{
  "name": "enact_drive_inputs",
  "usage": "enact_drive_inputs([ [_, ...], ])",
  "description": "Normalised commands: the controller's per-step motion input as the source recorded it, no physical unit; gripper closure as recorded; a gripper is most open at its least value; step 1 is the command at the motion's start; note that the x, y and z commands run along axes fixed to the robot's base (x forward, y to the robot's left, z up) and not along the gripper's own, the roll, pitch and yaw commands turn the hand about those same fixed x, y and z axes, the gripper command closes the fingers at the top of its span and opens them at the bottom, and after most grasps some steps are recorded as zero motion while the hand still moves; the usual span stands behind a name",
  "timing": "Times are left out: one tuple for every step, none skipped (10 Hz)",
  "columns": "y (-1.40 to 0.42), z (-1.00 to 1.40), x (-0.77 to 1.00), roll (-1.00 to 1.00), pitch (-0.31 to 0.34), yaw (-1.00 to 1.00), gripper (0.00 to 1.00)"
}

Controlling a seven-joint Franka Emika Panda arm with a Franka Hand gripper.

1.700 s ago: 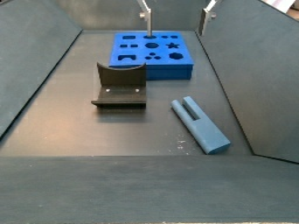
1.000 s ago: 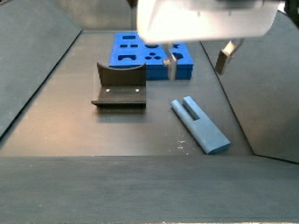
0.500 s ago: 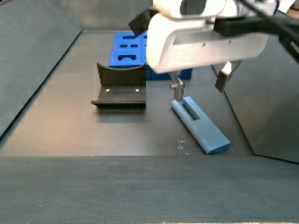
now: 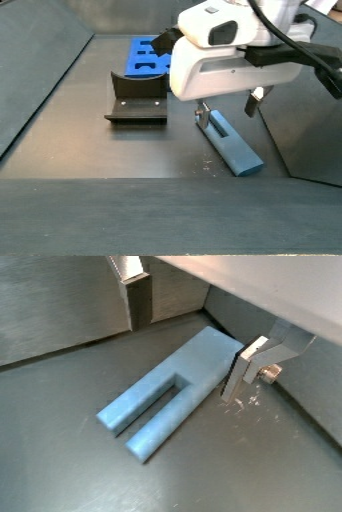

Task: Pick up the square-circle object. Move up. Rotate the square-circle object. Place the square-circle object on the fixture. Regrasp the square-circle object. Move to above the board. Insert the square-circle object.
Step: Pick up the square-circle object.

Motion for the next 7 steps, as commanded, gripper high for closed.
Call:
enact_drive_inputs([
  [0.55,-0.41,0.0,-0.4,-0.107,0.03,0.0],
  [0.37,-0.87,0.0,-0.17,0.0,0.04,0.0],
  [0.15,-1.0,0.02,-0.06,0.0,0.0,0.0],
  [0.0,-1.0,0.08,0.0,0.0,0.0,0.0],
  [-0.21,-1.0,0.03,0.0,0.0,0.0,0.0],
  [-0.31,-1.0,-0.03,0.0,0.0,0.03,0.0],
  [-0.27,-0.92,-0.11,-0.07,-0.031,0.11,0.0],
])
